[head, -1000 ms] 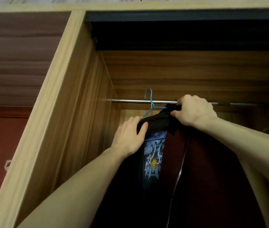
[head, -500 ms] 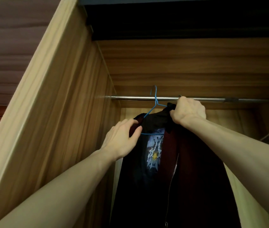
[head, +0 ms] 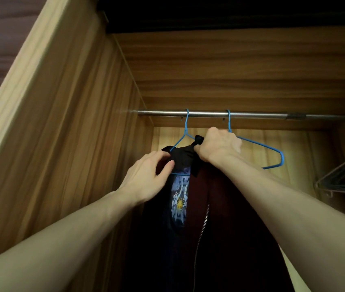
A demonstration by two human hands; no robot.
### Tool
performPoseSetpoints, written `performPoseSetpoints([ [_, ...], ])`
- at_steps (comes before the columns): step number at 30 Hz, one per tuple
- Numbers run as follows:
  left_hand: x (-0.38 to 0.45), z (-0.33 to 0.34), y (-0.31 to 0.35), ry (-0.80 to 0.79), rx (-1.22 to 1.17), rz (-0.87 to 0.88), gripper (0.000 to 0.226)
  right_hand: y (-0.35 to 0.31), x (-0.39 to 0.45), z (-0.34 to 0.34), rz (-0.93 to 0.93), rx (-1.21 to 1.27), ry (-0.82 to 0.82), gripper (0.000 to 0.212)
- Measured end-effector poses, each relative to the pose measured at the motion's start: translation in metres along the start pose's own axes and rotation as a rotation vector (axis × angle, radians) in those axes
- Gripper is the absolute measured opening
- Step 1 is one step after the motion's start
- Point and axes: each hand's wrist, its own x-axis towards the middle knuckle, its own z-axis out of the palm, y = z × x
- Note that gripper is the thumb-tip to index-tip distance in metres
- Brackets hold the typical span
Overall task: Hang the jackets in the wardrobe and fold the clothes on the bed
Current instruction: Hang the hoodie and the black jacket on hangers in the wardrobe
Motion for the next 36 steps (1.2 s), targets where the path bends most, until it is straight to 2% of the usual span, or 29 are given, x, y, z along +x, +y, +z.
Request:
performPoseSetpoints([
  [6,-0.015,-0.004,0.011,0.030,-0.004,-0.023,0.037,0.000,-0.013,-0.018,-0.067,0.118,-0.153,0.040],
  [10,-0.029,-0.009,0.022,0.036,0.003,-0.043,0.038,0.004,-0.028,-0.017,-0.089,0.310,-0.217,0.053],
  [14,-0.053,-0.015,0.033,0.005,0.038,-0.064,0.041,0.005,-0.047,-0.005,-0.132,0.427,0.019,0.047],
  [18,-0.077,-0.027,0.042,-0.028,0.082,-0.077,0.042,0.005,-0.068,0.007,-0.258,0.273,0.241,0.045],
  [24,-0.119,-0.061,0.061,0.066,0.253,-0.148,0.045,0.009,-0.110,0.022,-0.412,0.189,0.403,0.040],
  [29,-0.166,-0.109,0.080,0.023,0.331,-0.116,0.048,0.013,-0.175,0.017,-0.445,0.305,0.335,0.042],
  [36,-0.287,-0.149,0.114,-0.078,0.309,-0.030,0.045,0.039,-0.321,0.009,-0.344,0.335,0.025,0.052],
])
